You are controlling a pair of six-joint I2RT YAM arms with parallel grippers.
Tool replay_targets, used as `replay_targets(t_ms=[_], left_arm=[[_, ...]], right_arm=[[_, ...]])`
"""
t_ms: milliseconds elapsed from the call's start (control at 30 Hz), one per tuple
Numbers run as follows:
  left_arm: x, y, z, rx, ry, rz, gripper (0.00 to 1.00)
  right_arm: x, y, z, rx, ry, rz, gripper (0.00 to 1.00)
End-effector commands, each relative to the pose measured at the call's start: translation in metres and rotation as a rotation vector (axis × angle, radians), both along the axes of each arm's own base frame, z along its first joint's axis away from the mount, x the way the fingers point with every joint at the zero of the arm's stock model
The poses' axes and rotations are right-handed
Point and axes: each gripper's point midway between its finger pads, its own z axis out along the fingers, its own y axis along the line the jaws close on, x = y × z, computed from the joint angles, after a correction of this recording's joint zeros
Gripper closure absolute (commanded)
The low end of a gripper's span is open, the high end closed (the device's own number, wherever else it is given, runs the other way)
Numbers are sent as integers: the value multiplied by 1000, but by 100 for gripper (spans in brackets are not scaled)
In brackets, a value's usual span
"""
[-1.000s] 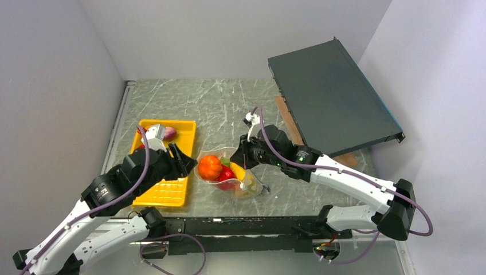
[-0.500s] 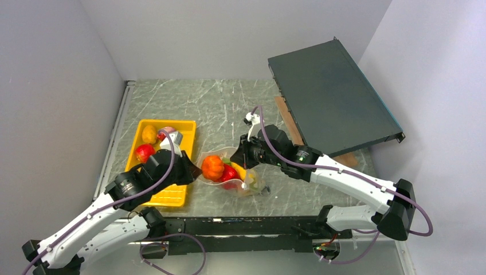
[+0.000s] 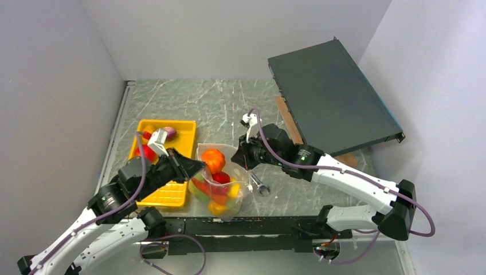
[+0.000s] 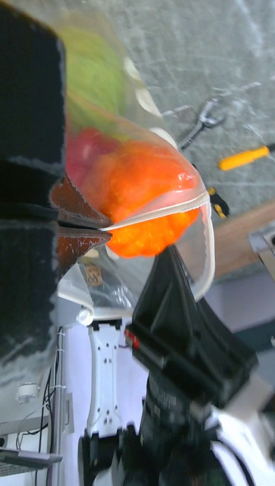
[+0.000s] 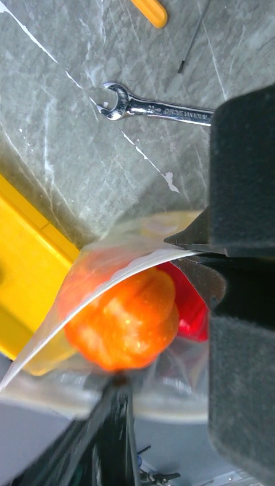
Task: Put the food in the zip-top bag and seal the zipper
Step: Adjust the zipper food storage bag at the center of the board, then zip the zipper food storage bag at the center of the board.
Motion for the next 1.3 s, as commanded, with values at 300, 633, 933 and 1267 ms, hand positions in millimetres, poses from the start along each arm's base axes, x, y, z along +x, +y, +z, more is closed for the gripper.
replay_targets(t_ms=[300,633,933,1267], left_arm=[[-12,16,32,-105,-24,30,100],[-5,19,-38,-115,103,114,100],[-7,42,-37,-152,105,199,100],[-2,32,-33,-156,99,184,100]], right_arm=[[7,18,48,45,-102,49,100],[1,29,-11,-14,12,81,100],[-21,15,24,-23,-67,178,51],[-71,-32,8,-217,-229,216,1]])
